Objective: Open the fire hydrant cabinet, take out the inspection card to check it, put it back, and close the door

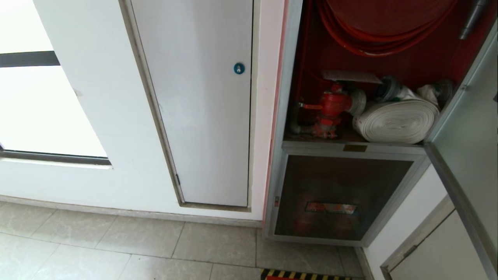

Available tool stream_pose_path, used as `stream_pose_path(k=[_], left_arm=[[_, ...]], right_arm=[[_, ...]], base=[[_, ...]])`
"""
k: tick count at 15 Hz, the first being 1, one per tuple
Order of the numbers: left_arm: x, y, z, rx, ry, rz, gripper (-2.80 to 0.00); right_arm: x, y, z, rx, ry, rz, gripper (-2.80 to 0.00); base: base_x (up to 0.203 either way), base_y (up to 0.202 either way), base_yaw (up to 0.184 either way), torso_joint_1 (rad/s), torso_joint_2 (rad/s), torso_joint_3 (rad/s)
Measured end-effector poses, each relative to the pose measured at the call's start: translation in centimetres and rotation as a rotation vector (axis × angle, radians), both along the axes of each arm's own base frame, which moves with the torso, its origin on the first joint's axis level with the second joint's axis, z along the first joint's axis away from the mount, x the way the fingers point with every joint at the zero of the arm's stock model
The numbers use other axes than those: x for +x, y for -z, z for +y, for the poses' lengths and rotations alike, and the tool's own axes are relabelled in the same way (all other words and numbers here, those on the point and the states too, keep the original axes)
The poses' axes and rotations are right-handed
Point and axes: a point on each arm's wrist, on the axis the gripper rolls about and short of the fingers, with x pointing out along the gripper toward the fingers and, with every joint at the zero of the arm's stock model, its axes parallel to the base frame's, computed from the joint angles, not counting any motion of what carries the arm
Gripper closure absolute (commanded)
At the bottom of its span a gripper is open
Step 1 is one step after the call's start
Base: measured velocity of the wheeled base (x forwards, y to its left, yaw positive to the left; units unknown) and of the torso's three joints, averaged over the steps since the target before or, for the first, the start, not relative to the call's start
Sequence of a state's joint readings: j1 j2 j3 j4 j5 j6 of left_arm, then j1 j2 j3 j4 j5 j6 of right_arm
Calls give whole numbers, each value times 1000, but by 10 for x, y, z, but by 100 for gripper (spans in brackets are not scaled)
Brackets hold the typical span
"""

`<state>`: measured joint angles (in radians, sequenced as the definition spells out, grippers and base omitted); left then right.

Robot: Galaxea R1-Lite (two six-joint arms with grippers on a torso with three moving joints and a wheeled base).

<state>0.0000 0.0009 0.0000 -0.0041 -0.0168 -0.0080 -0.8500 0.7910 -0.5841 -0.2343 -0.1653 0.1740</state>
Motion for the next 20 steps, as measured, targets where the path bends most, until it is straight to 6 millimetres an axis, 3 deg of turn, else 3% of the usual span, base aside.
stream_pose_path(k=[20], left_arm=[[0,0,0,-1,0,0,0]], right_arm=[[11,0,36,-5,-516,-2,0]], base=[[0,0,0,0,0,0]])
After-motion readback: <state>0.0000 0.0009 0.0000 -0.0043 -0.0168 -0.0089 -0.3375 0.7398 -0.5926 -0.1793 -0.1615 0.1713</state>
